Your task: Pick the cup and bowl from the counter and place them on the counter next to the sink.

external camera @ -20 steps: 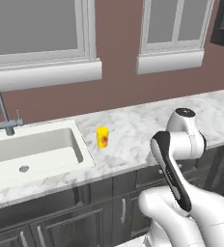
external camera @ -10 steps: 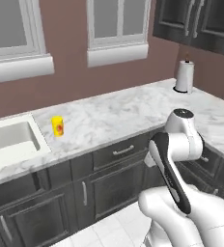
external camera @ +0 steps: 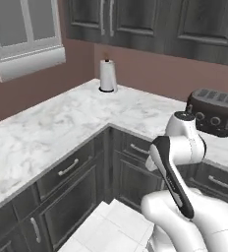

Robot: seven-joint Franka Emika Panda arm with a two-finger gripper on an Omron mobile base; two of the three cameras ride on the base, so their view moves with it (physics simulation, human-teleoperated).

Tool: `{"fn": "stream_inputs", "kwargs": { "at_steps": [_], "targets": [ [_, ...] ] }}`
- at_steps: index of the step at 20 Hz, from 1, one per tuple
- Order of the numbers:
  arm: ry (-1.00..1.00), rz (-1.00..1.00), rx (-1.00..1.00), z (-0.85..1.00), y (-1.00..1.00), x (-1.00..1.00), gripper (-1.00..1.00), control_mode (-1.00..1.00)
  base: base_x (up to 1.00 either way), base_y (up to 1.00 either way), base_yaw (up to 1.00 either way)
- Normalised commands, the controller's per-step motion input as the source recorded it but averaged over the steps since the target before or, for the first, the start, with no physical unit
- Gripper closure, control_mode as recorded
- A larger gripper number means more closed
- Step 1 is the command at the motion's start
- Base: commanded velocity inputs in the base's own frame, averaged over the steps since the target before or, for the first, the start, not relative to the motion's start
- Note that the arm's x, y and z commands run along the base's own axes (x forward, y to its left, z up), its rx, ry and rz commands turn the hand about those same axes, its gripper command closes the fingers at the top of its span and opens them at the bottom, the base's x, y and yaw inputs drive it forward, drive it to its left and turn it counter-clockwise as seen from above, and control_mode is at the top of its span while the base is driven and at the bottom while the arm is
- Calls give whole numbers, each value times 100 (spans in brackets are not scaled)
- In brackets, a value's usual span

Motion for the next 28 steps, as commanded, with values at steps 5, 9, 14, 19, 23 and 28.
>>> {"fn": "stream_inputs", "kwargs": {
  "at_steps": [5, 9, 14, 19, 23, 28],
  "targets": [
    [0, 0, 0, 0, 0, 0, -100, 100, -90, 0, -58],
    [0, 0, 0, 0, 0, 0, -100, 100, -64, -1, -63],
    [0, 0, 0, 0, 0, 0, -100, 100, -62, -54, -48],
    [0, 0, 0, 0, 0, 0, -100, 100, -8, -100, 3],
    [0, 0, 0, 0, 0, 0, -100, 100, -8, -100, 4],
    [0, 0, 0, 0, 0, 0, -100, 100, -45, -100, -4]
  ]
}}
